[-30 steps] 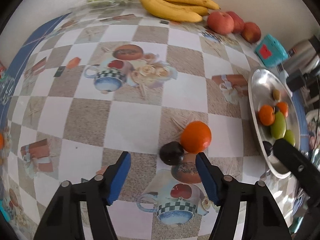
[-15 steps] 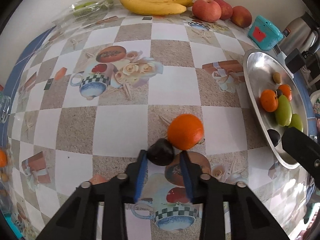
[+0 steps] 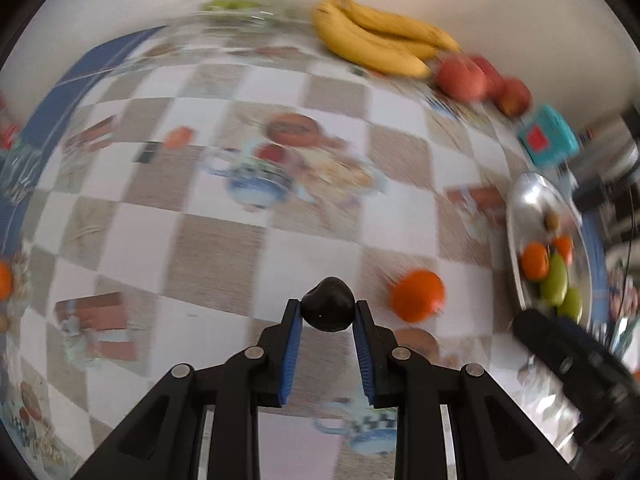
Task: Organize fruits
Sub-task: 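Lower the right gripper onto the last mandarin orange and close it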
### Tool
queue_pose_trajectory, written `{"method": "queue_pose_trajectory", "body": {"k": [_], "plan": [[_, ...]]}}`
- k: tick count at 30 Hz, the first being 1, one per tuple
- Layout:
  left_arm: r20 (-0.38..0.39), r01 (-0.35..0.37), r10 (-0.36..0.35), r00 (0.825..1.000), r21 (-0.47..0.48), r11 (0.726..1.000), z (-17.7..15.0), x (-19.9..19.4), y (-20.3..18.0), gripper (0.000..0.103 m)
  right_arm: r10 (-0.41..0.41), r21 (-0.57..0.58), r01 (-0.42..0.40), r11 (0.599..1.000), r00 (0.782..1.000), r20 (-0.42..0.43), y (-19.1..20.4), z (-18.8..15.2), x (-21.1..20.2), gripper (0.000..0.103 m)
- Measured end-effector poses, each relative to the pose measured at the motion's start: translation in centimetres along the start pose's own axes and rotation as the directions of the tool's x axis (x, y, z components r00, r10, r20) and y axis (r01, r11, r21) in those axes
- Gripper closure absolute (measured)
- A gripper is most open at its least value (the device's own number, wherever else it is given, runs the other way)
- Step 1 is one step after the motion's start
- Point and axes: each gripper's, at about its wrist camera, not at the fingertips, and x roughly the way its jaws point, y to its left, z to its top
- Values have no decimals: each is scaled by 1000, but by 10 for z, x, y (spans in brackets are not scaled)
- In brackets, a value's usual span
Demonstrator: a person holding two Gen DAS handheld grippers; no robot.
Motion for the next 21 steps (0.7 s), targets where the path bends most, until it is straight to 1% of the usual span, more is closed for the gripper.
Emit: {"method": "queue_pose_trajectory", "body": {"k": [3,6,12,17,20,21], "plan": [[36,-18,21,999,-72,997,4,-9,21,75,8,-51,-9,999,1000,-11,19,-1,6,4],[50,-19,25,998,-119,993,5,-17,41,75,31,-100,-34,994,999,-31,41,-1,17,4],[44,-6,13,999,-149,989,7,-13,53,75,50,-143,-63,988,995,-89,69,-5,44,4],[32,1,5,999,-159,987,8,-7,55,75,11,-120,-28,992,990,-141,70,-5,72,4],[23,3,1,1000,-167,986,8,-4,59,75,-23,-133,3,991,988,-156,72,-5,83,4],[19,4,0,1000,-171,985,7,-3,60,75,-42,-148,20,989,989,-143,74,-6,84,3]]}}
